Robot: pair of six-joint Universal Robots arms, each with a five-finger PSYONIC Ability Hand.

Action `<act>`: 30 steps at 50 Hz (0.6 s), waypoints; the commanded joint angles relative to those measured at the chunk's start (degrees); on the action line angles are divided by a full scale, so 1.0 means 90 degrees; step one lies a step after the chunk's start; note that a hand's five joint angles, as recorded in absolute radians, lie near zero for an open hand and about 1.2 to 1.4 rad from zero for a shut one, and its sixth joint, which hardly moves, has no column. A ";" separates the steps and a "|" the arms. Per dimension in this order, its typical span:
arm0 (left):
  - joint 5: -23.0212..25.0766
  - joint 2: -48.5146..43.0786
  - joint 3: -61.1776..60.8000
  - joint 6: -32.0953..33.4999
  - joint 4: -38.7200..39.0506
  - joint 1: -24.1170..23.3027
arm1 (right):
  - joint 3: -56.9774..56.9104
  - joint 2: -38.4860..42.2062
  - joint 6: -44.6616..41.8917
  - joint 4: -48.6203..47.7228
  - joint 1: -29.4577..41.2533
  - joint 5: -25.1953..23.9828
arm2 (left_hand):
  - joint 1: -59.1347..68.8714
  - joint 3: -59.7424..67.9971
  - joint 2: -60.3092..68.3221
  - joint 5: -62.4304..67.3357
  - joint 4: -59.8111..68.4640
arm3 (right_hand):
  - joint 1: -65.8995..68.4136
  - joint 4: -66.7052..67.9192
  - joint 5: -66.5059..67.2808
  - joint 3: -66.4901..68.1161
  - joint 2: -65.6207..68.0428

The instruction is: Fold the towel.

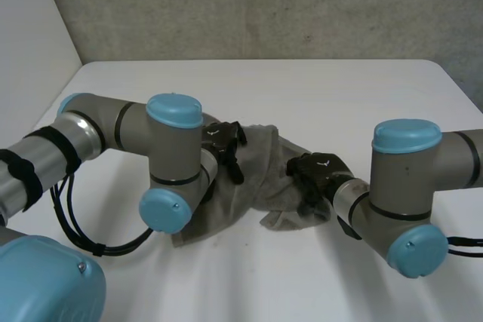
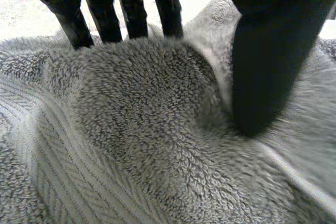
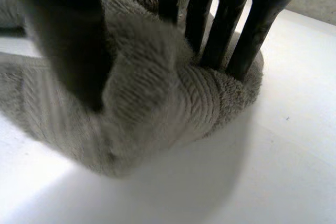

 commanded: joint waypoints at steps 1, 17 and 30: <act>0.0015 0.0209 0.0027 0.0056 0.0014 -0.0131 | -0.0127 -0.0298 0.0048 -0.0037 -0.0049 0.0284 | 0.4387 0.4486 0.4351 0.4500 0.4466 | 0.3390 0.3540 0.3461 0.3600 0.3419; 0.0697 0.3313 -0.0489 0.0075 -0.0210 0.0092 | -0.0497 -0.3210 -0.1158 0.1725 -0.0508 -0.1139 | 0.4899 0.4998 0.4862 0.5012 0.4978 | 0.3390 0.3541 0.3461 0.3601 0.3419; 0.2340 0.3130 -0.1272 0.0456 -0.0933 0.1304 | 0.0030 -0.2595 -0.3194 0.3752 0.0175 -0.2235 | 0.4899 0.4998 0.4862 0.5012 0.4978 | 0.3390 0.3541 0.3461 0.3601 0.3419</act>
